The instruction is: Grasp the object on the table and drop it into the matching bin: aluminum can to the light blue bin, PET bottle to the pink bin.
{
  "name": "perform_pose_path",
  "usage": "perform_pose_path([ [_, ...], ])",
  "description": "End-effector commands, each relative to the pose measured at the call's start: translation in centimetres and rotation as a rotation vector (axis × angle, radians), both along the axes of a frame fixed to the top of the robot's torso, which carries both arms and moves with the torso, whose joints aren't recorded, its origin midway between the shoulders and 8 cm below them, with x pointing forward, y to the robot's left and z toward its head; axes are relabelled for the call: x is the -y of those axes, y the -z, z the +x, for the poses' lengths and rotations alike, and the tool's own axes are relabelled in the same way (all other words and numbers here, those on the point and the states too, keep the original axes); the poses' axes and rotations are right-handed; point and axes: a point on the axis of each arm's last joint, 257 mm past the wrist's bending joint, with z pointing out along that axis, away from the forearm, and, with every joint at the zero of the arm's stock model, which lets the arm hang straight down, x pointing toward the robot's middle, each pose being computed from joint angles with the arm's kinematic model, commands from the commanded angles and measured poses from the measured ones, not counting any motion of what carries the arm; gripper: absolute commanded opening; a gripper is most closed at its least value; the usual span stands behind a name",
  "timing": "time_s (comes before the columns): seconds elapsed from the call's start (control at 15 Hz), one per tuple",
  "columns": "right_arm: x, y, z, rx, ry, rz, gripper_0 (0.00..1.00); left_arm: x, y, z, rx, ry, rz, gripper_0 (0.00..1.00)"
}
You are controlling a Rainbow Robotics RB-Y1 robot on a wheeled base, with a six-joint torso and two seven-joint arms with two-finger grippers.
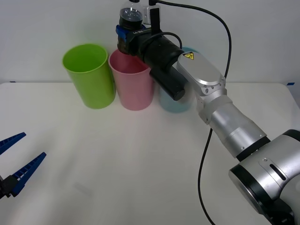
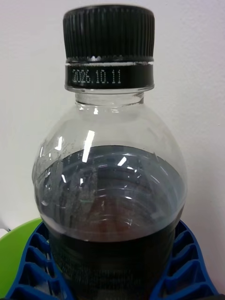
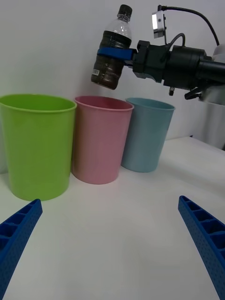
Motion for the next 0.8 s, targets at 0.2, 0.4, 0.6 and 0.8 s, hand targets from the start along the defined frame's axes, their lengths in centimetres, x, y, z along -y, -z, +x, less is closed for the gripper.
perform_pose_path([
  [0.2,0.1,0.1,0.1,0.005,0.004,-0.008,1.0,0.0,0.0,0.0,0.0,0.0,0.0,1.0],
  [0.4,0.3,0.0,0.1,0.005,0.005,-0.004,1.0,0.0,0.0,0.0,0.0,0.0,0.0,1.0],
  [0.6,0.8,0.0,-0.4,0.012,-0.008,0.006,1.0,0.0,0.0,0.0,0.0,0.0,0.0,1.0],
  [0.8,2.6,-0.1,-2.3,0.052,-0.015,0.025,1.0,0.0,0.0,0.0,0.0,0.0,0.0,1.0],
])
